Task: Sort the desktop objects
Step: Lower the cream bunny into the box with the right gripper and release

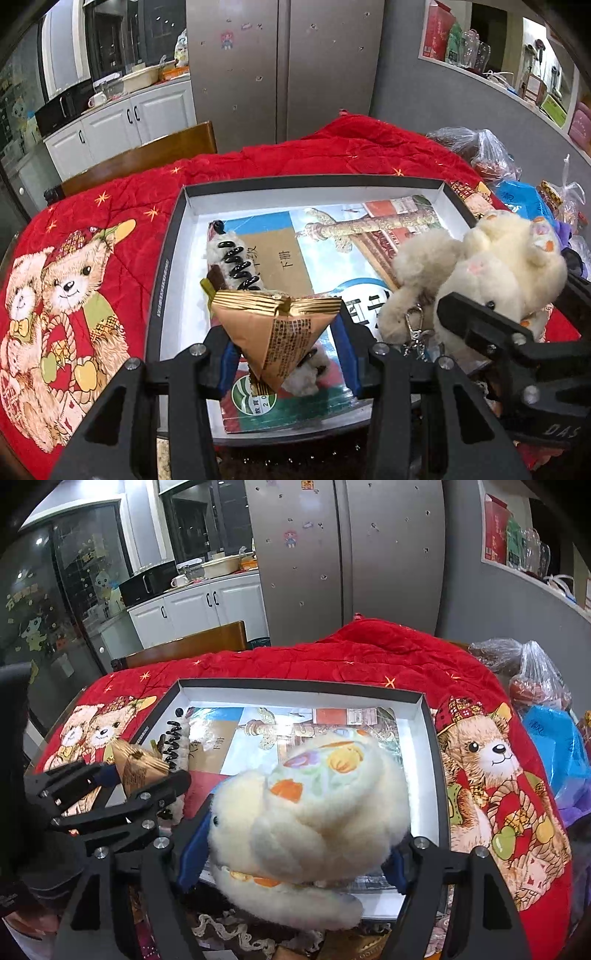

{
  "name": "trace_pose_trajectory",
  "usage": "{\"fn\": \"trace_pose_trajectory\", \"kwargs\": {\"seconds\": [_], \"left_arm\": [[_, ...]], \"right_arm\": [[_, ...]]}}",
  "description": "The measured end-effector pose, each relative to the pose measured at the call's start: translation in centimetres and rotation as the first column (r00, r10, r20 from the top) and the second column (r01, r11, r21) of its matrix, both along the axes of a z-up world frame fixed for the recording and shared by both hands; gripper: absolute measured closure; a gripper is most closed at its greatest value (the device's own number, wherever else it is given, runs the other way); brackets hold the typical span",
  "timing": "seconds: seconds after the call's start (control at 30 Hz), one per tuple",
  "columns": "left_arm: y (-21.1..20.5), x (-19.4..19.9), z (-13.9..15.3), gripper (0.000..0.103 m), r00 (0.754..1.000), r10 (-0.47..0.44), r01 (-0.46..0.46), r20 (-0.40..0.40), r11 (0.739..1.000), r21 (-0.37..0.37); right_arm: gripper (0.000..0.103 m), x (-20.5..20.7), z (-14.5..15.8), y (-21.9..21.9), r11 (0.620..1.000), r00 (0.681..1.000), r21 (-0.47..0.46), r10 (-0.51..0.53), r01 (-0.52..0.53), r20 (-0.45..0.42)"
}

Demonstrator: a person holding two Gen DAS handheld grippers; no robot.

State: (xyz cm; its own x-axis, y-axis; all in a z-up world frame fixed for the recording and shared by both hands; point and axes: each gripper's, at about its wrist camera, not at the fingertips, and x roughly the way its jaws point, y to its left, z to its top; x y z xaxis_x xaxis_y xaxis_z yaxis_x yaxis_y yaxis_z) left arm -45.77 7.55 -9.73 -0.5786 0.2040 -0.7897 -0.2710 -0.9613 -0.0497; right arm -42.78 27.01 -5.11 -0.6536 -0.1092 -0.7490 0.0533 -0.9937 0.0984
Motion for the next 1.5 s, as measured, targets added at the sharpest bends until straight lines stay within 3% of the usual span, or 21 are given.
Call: {"fn": "trace_pose_trajectory", "kwargs": {"seconds": [0.2,0.27,0.33,0.6,1.5], "left_arm": [[0.1,-0.1,-0.1,0.054,1.0,-0.011,0.011,-0.002,1.0,-0.016],[0.2,-0.2,-0.2,0.047,1.0,-0.014,0.014,0.006,0.999,-0.038],[0.1,-0.3,-0.3,0.03,1.0,-0.005,0.006,0.012,0.999,-0.049],[-0.6,-0.4,0.4,0.024,1.0,0.02,-0.02,-0.011,0.999,-0.027],[-0.4,0.5,2.0,0.024,0.999,0.012,-0.014,-0.046,0.999,-0.029]], "right_arm": [[0.019,-0.4,-0.3,0.5,0.999,1.0,-0.041,-0.007,0.007,0.004],[0.016,-0.5,-0.4,0.5,0.999,1.0,-0.046,-0.008,0.008,0.008],[0.015,-0.6,-0.5,0.6,0.998,1.0,-0.057,-0.009,0.01,0.016],[0.015,-0.8,0.9,1.5,0.994,0.999,-0.104,-0.028,0.025,-0.027],[0.015,-0.3,2.1,1.6,0.996,0.999,-0.082,-0.024,0.02,-0.043]]}}
